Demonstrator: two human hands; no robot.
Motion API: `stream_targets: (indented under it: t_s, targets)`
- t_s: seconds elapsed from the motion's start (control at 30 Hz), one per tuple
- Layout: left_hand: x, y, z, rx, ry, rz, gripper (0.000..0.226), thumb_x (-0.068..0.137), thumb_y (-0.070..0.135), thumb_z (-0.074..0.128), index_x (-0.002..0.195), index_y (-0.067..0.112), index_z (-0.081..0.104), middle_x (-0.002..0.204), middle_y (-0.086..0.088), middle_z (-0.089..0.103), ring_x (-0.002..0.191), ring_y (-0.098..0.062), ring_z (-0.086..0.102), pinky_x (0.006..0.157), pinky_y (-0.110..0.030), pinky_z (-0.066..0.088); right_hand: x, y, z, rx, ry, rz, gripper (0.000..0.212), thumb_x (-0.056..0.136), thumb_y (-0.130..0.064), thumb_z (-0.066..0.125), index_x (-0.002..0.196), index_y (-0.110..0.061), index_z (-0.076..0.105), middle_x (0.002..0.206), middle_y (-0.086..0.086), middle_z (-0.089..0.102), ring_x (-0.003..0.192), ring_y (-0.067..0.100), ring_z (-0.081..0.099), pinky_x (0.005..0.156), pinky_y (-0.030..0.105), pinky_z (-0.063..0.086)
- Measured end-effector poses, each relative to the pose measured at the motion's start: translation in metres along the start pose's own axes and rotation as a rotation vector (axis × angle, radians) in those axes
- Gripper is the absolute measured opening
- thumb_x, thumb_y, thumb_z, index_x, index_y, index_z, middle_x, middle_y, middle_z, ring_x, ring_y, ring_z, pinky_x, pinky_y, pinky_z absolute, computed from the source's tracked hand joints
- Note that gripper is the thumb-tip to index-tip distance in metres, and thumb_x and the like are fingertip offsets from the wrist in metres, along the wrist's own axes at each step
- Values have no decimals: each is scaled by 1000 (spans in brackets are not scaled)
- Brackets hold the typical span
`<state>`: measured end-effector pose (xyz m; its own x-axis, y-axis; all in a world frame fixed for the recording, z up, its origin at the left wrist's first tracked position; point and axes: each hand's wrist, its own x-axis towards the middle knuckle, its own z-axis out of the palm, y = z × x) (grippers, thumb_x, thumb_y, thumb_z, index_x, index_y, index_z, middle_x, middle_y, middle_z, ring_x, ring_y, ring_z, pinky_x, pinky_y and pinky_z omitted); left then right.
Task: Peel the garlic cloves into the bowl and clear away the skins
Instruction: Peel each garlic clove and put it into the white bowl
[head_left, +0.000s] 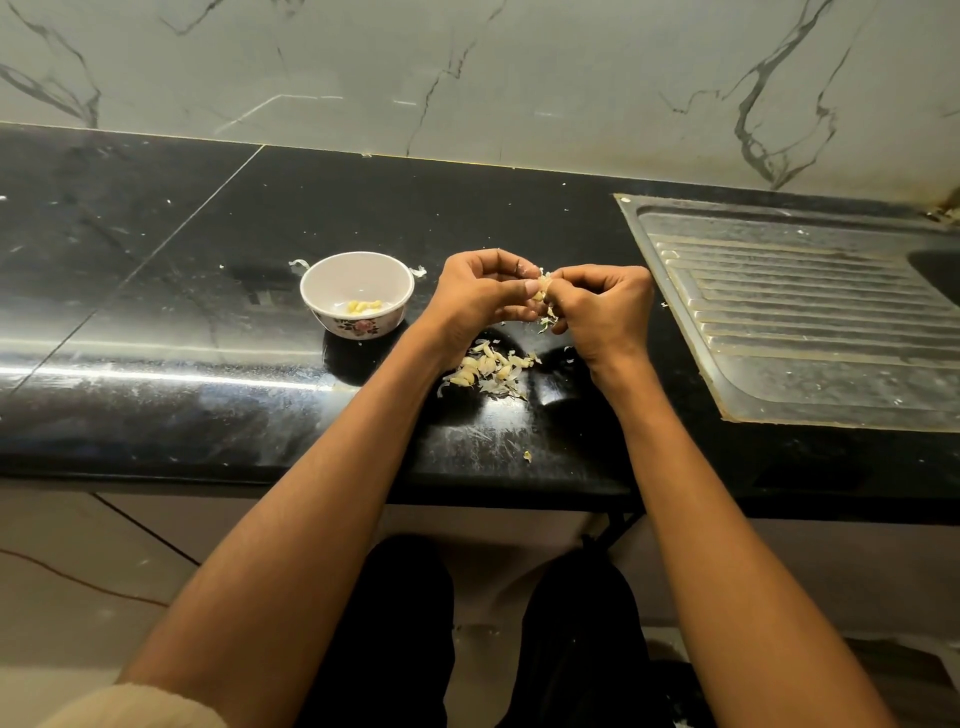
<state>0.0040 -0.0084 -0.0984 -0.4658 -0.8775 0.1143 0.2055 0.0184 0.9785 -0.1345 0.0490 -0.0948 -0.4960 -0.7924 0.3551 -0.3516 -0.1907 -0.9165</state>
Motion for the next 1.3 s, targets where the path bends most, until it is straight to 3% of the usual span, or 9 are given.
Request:
stream_targets:
  t_s: [0.17,0.4,0.53,0.6,0.7,0.8,0.93,1.1,1.3]
  targets:
    - [0,-1,0,7,7,20,9,93,-8,64,92,-1,68,76,-12,70,66,-18,69,62,-23,58,0,0,-1,3,16,3,14,78,-3,73,72,-13,81,61,0,72,50,10,63,49,25,50]
    - [0,0,1,15,26,19,10,92,-8,64,88,0,68,71,-9,67,62,-17,67,58,-21,55,3,-1,-3,-26,94,39,28,78,-5,74,62,-27,76,59,-3,71,53,14,65,58,43,60]
    - [0,-1,0,8,49,37,8,91,-7,66,90,0,69,73,-11,68,64,-19,69,61,-23,57,4,2,-3,-117,95,7,25,83,-13,71,59,-20,75,59,3,71,58,26,69,56,48,60]
    - [1,-1,0,8,76,54,7,91,-7,67,91,-1,71,73,-14,70,66,-20,71,63,-25,59,5,5,-1,-173,86,-18,32,86,-20,68,57,-7,71,54,11,65,51,28,62,51,43,54]
    - [1,-2,0,30,110,65,6,90,-5,69,92,-1,73,75,-14,72,70,-22,72,63,-26,59,6,7,-1,-240,105,-76,39,89,-22,72,52,-10,67,45,-5,55,43,5,45,48,26,40]
    - [2,-3,-1,36,127,66,5,89,-4,71,91,0,74,75,-12,73,72,-24,71,63,-26,58,3,5,-3,-326,90,-113,9,79,-16,80,70,-15,81,61,-8,71,51,-2,60,56,16,48]
    - [2,-2,-1,17,142,70,3,89,-6,71,91,-3,72,74,-13,71,68,-24,72,59,-25,57,3,7,-4,-363,76,-107,10,70,-8,79,70,-18,80,60,-6,70,52,4,61,54,15,48]
    - [1,-2,0,2,162,71,3,90,-6,70,92,-4,69,74,-10,71,67,-23,74,59,-25,59,1,2,-1,-365,77,-113,20,86,-18,72,68,-12,80,62,1,72,62,16,67,58,24,49]
    - [0,-1,0,-5,156,63,4,91,-7,69,91,-3,69,73,-10,72,67,-22,75,59,-24,59,2,6,-4,-401,110,-124,5,75,-21,81,70,-22,79,63,-12,67,58,3,62,53,19,45]
